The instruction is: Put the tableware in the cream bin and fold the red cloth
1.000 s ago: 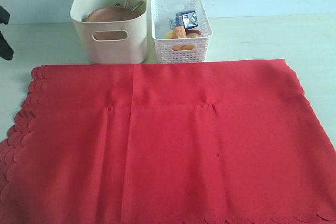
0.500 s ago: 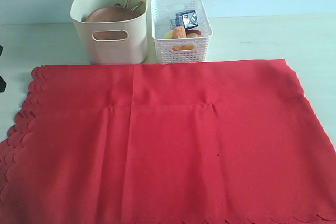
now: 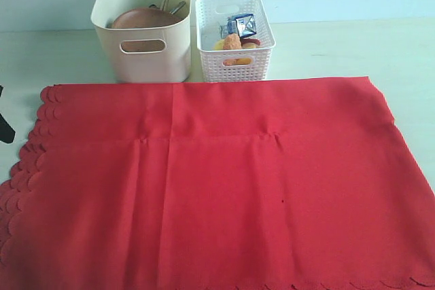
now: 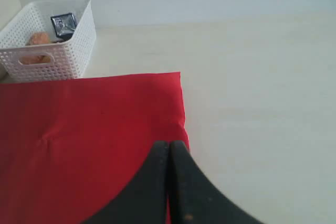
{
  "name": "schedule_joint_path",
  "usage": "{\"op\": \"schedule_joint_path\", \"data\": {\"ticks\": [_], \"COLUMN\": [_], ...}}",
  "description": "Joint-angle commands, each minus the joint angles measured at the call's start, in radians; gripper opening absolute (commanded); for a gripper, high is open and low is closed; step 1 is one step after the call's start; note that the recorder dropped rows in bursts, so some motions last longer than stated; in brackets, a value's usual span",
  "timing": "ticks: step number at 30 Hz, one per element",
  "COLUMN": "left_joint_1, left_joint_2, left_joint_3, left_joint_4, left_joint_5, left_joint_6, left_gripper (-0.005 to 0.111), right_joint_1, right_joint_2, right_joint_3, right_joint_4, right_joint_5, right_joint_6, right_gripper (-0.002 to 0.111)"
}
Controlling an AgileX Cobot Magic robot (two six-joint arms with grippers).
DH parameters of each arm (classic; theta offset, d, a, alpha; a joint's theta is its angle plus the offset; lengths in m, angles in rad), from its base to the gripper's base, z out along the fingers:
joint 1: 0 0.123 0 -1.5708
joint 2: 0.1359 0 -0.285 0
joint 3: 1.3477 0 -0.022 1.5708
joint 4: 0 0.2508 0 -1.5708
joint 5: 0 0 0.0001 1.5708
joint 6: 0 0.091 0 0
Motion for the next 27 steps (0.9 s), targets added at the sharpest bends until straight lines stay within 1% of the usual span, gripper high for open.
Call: {"op": "schedule_joint_path", "data": {"ticks": [1, 7, 17, 22, 27], "left_joint_1": [0.002, 0.002, 0.002, 0.002, 0.002], "left_joint_2": [0.033, 0.087, 0.143, 0.186, 0.195], "left_joint_3": [0.002, 0.002, 0.002, 0.002, 0.002], "left_joint_4": [-0.013, -0.044, -0.044, -0.044, -0.096], "left_joint_5": [-0.024, -0.024, -0.026, -0.002, 0.026], "left_joint_6": [0.032, 0.069, 0.089, 0.098, 0.158], "left_gripper": [0.059, 0.058, 0.058, 0.058, 0.058], "right_joint_1": [-0.002, -0.002, -0.002, -0.002, -0.002], "right_joint_2": [0.193, 0.411, 0.652, 0.74, 0.817], "right_joint_3": [-0.09, -0.251, -0.454, -0.522, -0.562], "right_joint_4": [-0.008, -0.008, -0.008, -0.008, -0.008], "right_joint_5": [-0.009, -0.009, -0.009, -0.017, -0.029], "right_joint_6": [-0.002, -0.002, -0.002, -0.002, -0.002], "right_gripper": [0.0, 0.0, 0.0, 0.0, 0.0]}}
